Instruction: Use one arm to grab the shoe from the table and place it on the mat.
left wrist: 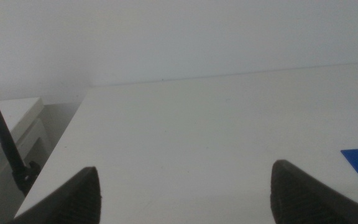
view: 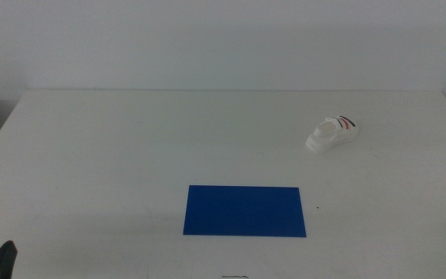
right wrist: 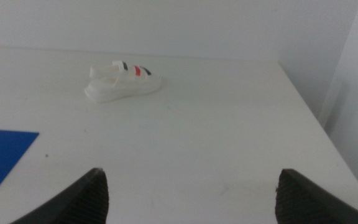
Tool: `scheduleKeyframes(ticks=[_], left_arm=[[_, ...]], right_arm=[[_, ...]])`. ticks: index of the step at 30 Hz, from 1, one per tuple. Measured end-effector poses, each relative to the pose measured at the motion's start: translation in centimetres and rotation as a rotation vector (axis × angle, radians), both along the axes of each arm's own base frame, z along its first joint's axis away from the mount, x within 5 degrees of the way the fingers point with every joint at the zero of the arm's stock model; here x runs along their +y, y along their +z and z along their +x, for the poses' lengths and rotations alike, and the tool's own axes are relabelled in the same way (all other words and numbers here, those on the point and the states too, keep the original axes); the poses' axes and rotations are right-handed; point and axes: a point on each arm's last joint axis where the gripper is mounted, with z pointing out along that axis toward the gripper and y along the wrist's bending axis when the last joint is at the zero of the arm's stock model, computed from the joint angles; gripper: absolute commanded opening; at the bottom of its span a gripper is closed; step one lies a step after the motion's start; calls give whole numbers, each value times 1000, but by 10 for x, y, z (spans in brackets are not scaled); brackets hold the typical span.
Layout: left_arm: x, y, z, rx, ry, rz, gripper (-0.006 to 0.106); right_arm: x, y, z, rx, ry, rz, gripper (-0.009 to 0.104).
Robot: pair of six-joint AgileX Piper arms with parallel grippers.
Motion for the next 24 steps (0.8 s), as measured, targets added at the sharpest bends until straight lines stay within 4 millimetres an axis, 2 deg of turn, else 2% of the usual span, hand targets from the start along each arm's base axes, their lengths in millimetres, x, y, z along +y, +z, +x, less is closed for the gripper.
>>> scheduleKeyframes(ticks=[5, 8, 12, 15, 20, 24], left_arm=[[0, 0, 0, 0, 0, 0, 94], [0, 0, 0, 0, 0, 0, 94], [0, 0, 0, 0, 0, 0, 94], [0, 0, 0, 0, 0, 0, 94], [0, 0, 0, 0, 0, 0, 94], [0, 0, 0, 0, 0, 0, 94]], right_arm=[[0, 10, -1, 64, -3, 14, 94], [0, 30, 2, 122, -4, 23, 94], [0, 67, 13, 183, -10, 4, 94], [-1, 95, 29, 222, -16, -21, 94], [-3, 142, 70, 253, -28, -76, 94], [-3, 168, 102, 262, -33, -102, 94]])
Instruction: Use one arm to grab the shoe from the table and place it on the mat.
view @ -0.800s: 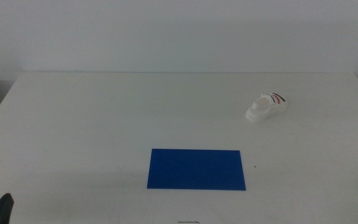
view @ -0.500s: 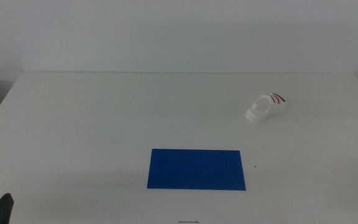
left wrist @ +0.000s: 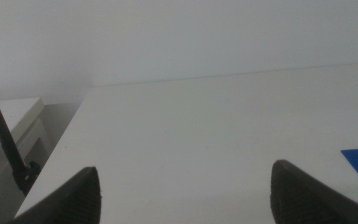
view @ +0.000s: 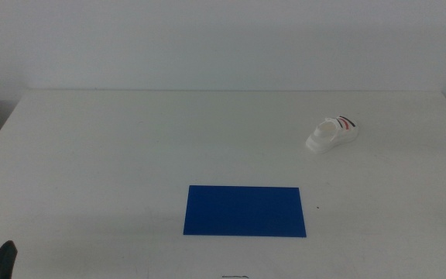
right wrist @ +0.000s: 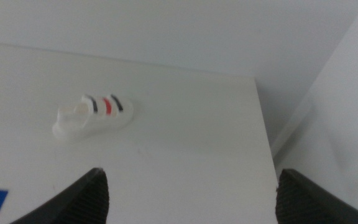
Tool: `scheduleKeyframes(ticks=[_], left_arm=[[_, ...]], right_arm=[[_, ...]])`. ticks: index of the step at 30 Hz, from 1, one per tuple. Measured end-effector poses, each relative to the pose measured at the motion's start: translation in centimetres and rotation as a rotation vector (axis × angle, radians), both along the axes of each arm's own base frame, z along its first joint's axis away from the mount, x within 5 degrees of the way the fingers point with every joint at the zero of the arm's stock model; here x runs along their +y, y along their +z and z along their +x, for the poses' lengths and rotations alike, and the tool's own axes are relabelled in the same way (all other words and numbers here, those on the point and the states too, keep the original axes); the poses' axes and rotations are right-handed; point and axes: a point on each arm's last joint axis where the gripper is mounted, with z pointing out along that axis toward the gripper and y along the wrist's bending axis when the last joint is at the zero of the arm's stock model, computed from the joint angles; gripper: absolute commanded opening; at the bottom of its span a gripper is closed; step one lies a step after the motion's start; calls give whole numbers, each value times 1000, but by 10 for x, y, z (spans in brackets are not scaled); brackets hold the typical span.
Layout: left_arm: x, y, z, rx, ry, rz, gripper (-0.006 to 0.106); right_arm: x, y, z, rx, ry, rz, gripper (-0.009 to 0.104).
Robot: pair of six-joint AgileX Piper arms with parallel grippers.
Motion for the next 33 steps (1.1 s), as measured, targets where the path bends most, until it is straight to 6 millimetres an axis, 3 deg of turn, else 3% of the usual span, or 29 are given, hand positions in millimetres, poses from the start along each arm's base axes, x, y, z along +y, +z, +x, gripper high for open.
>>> scheduleKeyframes(ticks=[7, 17, 24, 33], left_arm=[[0, 0, 0, 0, 0, 0, 94], [0, 0, 0, 0, 0, 0, 94], [0, 0, 0, 0, 0, 0, 94], [0, 0, 0, 0, 0, 0, 94]], right_arm=[[18, 30, 40, 64, 74, 19, 94], [58, 42, 89, 223, 191, 46, 94], [78, 20, 120, 385, 209, 33, 94], [86, -2, 124, 570, 32, 287, 94]])
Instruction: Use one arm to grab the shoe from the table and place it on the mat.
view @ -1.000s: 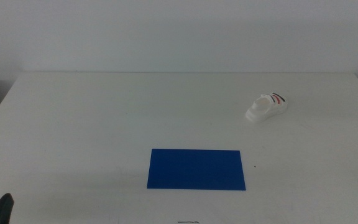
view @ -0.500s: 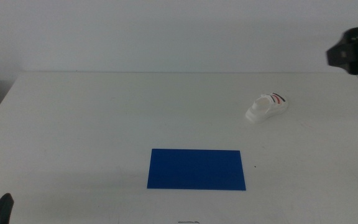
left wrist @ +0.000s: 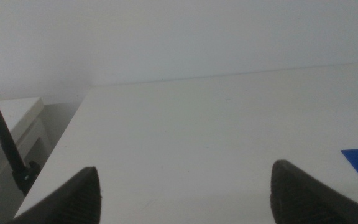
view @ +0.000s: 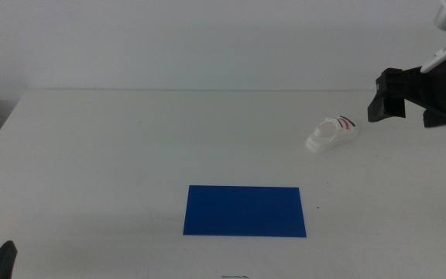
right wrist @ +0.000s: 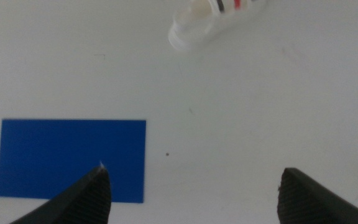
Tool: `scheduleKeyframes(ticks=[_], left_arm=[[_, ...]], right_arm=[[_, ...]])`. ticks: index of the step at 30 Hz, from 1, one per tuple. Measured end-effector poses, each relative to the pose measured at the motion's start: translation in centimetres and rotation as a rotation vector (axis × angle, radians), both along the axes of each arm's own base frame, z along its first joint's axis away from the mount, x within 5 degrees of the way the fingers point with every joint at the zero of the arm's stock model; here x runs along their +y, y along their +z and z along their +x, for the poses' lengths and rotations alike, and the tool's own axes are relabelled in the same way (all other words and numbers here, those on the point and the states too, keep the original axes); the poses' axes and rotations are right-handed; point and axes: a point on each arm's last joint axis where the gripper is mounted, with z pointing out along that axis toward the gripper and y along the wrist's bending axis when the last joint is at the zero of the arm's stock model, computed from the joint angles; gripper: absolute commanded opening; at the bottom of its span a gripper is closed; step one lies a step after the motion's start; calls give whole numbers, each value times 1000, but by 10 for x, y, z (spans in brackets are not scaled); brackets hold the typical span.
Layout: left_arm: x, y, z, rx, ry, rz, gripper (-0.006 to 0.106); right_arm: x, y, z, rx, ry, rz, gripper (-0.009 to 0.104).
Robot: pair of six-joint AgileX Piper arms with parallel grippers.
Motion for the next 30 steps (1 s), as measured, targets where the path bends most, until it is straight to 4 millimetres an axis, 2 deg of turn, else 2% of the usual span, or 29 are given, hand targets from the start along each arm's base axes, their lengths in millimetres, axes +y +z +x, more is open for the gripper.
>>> scheduleKeyframes(ticks=[4, 12, 19, 24, 30], left_arm=[[0, 0, 0, 0, 0, 0, 94], [0, 0, 0, 0, 0, 0, 94], [0, 0, 0, 0, 0, 0, 94], [0, 0, 0, 0, 0, 0, 94], [0, 0, 0, 0, 0, 0, 94]], right_arm=[[-1, -2, -1, 42, -106, 54, 94], [-5, -2, -1, 44, -146, 18, 94], [-5, 0, 5, 20, -280, 100, 85], [0, -15, 25, 69, -440, 167, 80], [11, -31, 64, 180, -567, 172, 81]])
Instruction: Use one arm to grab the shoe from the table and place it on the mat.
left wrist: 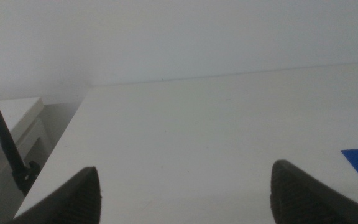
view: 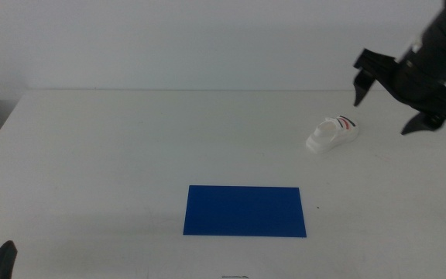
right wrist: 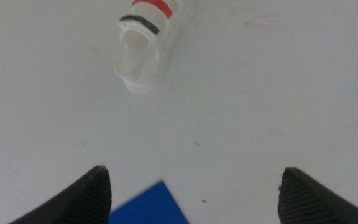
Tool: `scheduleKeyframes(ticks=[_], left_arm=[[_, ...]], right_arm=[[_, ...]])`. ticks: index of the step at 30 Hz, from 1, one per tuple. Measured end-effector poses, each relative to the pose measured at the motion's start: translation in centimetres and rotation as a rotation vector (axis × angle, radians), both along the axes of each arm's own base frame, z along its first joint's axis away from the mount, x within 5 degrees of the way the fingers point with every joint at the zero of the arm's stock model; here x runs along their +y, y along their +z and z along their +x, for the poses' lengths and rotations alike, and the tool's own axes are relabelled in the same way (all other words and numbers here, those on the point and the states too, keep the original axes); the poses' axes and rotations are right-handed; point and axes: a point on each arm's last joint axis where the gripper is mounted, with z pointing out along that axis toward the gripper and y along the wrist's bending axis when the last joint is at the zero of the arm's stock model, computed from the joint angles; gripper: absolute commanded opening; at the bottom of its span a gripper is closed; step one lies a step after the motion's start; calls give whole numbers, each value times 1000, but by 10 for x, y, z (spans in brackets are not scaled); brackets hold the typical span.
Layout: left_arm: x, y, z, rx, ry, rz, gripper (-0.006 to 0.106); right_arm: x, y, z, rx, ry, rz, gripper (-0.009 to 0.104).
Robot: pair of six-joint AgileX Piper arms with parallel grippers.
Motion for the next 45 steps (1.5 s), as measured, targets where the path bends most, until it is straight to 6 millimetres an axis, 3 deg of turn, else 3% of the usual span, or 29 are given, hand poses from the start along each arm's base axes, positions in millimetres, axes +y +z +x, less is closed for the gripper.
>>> scheduleKeyframes(ticks=[7, 11, 17, 25, 30, 40, 45], left_arm=[[0, 0, 0, 0, 0, 0, 94], [0, 0, 0, 0, 0, 0, 94], [0, 0, 0, 0, 0, 0, 94], [0, 0, 0, 0, 0, 0, 94], [0, 0, 0, 0, 0, 0, 94], [0, 0, 0, 0, 0, 0, 94], [0, 0, 0, 0, 0, 0, 94]], right_arm=[[15, -3, 52, 76, -140, 41, 81], [26, -22, 86, 75, -215, 79, 81], [33, -47, 116, 92, -289, 147, 81], [17, -91, 137, 171, -379, 154, 81], [17, -111, 145, 200, -390, 152, 81], [19, -136, 151, 234, -393, 137, 80], [19, -143, 152, 245, -395, 132, 72]])
